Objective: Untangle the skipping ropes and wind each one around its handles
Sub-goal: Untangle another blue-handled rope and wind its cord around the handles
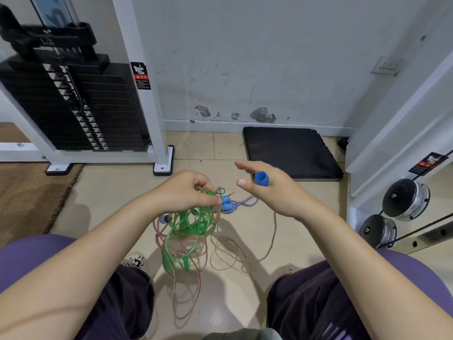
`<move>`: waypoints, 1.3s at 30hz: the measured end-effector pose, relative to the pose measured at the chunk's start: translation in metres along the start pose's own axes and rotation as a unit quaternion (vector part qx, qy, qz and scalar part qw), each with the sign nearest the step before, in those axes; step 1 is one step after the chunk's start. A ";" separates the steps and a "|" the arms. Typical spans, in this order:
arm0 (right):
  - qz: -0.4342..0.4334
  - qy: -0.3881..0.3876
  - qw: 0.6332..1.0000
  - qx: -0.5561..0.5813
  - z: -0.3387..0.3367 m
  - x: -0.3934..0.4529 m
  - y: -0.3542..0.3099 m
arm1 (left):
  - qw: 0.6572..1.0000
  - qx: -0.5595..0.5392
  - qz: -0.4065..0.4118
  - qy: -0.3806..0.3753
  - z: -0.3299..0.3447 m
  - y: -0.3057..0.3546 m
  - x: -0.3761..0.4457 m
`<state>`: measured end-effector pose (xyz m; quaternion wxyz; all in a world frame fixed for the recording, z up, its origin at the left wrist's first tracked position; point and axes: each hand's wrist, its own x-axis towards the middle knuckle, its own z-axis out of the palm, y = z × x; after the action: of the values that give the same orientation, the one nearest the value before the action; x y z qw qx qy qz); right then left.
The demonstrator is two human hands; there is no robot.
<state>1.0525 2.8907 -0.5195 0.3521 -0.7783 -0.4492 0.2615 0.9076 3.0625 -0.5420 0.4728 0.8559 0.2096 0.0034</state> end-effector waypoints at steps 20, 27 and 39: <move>-0.019 -0.029 0.997 -0.068 0.014 0.003 -0.004 | 0.994 -0.100 -0.005 -0.035 -0.001 0.006 -0.004; 0.036 0.066 0.997 -0.012 0.005 0.008 0.001 | 0.990 -0.139 -0.026 -0.005 -0.015 -0.003 -0.001; -0.016 0.035 0.994 0.099 0.007 0.003 -0.004 | 0.993 0.012 0.103 0.054 0.003 -0.007 0.002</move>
<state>1.0468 2.8967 -0.5214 0.4473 -0.7408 -0.4210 0.2718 0.9072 3.0642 -0.5493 0.4477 0.8770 0.1454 0.0960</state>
